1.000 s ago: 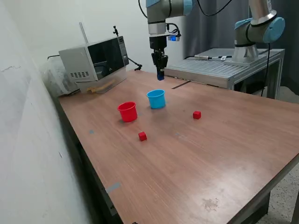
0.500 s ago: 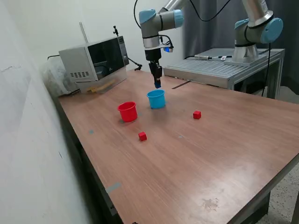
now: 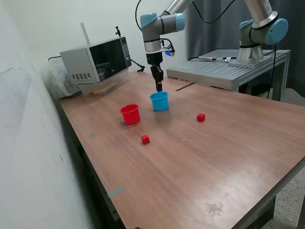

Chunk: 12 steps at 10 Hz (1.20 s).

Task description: Place red objects in the red bin, and blue objects in the blue bin.

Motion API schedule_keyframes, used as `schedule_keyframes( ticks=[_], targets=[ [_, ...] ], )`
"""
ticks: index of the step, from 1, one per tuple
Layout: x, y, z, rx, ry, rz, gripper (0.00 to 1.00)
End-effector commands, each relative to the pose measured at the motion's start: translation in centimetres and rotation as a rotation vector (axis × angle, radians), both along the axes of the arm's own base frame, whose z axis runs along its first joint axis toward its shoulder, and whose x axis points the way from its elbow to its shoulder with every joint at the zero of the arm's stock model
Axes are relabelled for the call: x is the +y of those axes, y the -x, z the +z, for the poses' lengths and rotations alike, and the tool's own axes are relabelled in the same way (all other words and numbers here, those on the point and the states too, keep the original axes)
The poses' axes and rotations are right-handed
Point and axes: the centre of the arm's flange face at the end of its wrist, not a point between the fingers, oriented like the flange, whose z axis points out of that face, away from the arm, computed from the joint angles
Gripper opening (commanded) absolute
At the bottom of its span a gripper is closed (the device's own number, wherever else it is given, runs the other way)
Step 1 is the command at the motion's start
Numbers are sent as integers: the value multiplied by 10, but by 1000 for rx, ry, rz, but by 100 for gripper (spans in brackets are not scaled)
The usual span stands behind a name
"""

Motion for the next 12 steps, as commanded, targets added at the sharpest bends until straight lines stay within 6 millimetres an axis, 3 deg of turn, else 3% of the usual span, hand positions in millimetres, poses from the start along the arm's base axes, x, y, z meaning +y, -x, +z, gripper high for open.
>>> schedule_keyframes(
  ticks=[1,3,5,7,8,10,11,12],
  targets=[
    [0,-1,1,-1,-1,0,100],
    [-5,-2,6,3,-5,23,100],
    [-20,-13,50,61,-21,41,100],
    [-92,-40,109,87,-24,185,100],
    [-148,-66,135,88,-23,318,100],
    [-219,-92,153,114,-33,533,100],
    [-240,-98,153,115,-33,606,100],
    [-245,-97,149,112,-27,616,100]
  ],
)
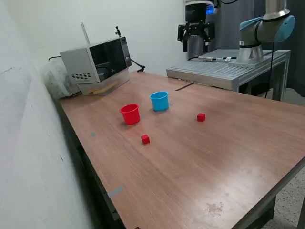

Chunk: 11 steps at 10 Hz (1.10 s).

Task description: Place red objects in the red bin, and blue objects in the blue bin.

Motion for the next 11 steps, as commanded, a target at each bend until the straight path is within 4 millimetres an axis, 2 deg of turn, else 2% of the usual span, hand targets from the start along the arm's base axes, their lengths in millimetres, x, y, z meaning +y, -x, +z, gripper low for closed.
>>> schedule_keyframes(
  ticks=[1,2,5,6,8,9,11],
  targets=[
    [-28,-2,-10,-19,25,86,100],
    [-31,9,-28,-43,47,108,100],
    [-46,46,-113,-103,46,149,100],
    [-47,57,-132,-107,46,149,100],
    [-48,67,-173,-139,46,149,100],
    [-48,69,-186,-145,46,148,100],
    [-48,69,-192,-125,47,147,100]
  ],
)
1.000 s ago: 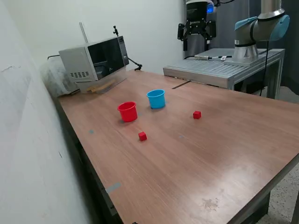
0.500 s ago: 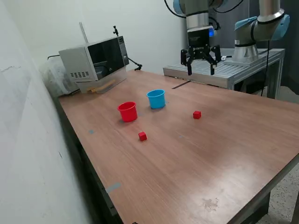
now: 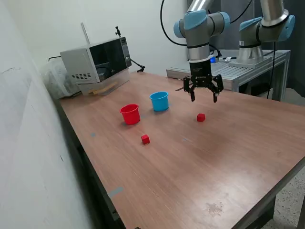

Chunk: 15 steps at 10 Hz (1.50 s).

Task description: Place red objects in the red bin, and blue objects in the blue bin.

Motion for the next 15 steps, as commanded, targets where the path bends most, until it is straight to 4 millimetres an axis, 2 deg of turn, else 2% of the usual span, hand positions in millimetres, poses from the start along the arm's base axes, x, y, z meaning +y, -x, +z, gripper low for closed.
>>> schedule_keyframes(
  ticks=[1,4,6,8,15],
  targets=[
    [1,-4,-15,1,0,-1,100],
    [1,-12,-25,2,8,-1,100],
    [2,-16,-38,-4,7,-2,100],
    [2,-13,-41,0,8,-2,100],
    [10,-9,-74,-39,3,-13,100]
  ],
)
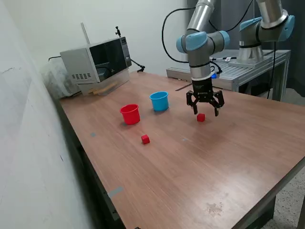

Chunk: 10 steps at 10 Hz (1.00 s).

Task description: Place red objects in the red bin, and blue objects in the blue bin.

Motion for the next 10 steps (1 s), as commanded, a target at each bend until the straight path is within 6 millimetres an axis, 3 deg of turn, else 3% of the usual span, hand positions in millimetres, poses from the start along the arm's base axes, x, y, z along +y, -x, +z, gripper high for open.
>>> schedule_keyframes(
  ticks=[1,4,7,10],
  targets=[
    [1,1,-5,-6,0,3,100],
    [3,3,-4,-3,0,0,100],
    [24,13,-1,6,0,-36,100],
    [24,13,-12,-11,-1,-34,100]
  ],
)
